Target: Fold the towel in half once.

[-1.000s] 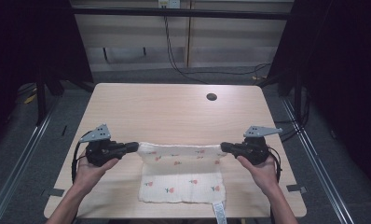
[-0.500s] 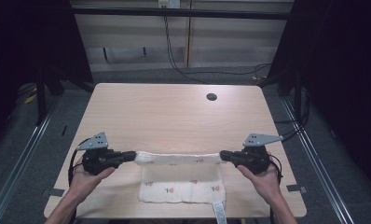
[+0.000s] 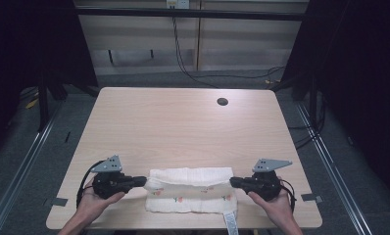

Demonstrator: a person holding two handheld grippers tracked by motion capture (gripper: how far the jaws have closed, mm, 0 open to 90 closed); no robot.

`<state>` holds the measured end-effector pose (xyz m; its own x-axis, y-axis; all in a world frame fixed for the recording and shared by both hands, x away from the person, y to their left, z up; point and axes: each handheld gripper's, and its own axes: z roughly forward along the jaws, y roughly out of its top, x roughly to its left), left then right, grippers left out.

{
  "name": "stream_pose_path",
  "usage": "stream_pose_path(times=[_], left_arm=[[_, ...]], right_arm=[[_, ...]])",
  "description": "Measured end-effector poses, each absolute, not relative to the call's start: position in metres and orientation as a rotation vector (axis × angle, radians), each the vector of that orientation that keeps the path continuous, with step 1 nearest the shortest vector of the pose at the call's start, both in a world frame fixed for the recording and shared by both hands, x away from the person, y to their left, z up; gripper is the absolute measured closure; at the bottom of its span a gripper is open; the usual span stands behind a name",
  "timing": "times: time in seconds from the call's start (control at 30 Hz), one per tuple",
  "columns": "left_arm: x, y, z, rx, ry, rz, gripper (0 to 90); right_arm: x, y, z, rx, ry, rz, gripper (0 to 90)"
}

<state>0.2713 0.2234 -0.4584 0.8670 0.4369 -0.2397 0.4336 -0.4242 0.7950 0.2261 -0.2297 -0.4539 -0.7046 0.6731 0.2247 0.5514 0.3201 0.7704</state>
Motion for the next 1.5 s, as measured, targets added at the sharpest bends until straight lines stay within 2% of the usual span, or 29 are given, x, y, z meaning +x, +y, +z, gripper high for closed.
stream_pose_path(times=[0.27, 0.83, 0.9, 0.93, 0.97, 1.13, 1.2, 1.4, 1.5], left_arm=[[0.263, 0.224, -0.47, 2.099, 0.617, -0.019, 88.1], [0.248, 0.217, -0.473, 2.192, 0.543, -0.071, 85.9], [0.248, 0.217, -0.472, 2.191, 0.539, -0.067, 79.9], [0.248, 0.218, -0.47, 2.162, 0.555, -0.072, 79.9], [0.249, 0.22, -0.468, 2.15, 0.554, -0.071, 75.0], [0.254, 0.222, -0.467, 2.134, 0.582, -0.05, 63.1], [0.259, 0.221, -0.47, 2.136, 0.647, -0.007, 54.8], [0.276, 0.213, -0.482, 2.171, 0.671, -0.032, 57.2], [0.282, 0.207, -0.489, 2.209, 0.687, -0.05, 53.1]], right_arm=[[0.216, -0.232, -0.474, 1.182, 2.489, 1.313, 85.3], [0.205, -0.231, -0.476, 1.143, 2.612, 1.186, 80.2], [0.205, -0.231, -0.477, 1.129, 2.61, 1.187, 79.9], [0.205, -0.231, -0.476, 1.125, 2.607, 1.195, 79.7], [0.204, -0.23, -0.474, 1.123, 2.593, 1.227, 78.1], [0.204, -0.222, -0.473, 1.105, 2.588, 1.263, 72.0], [0.204, -0.215, -0.474, 1.076, 2.615, 1.274, 71.1], [0.206, -0.202, -0.481, 1.048, 2.641, 1.237, 66.6], [0.207, -0.197, -0.487, 1.009, 2.685, 1.203, 63.7]])
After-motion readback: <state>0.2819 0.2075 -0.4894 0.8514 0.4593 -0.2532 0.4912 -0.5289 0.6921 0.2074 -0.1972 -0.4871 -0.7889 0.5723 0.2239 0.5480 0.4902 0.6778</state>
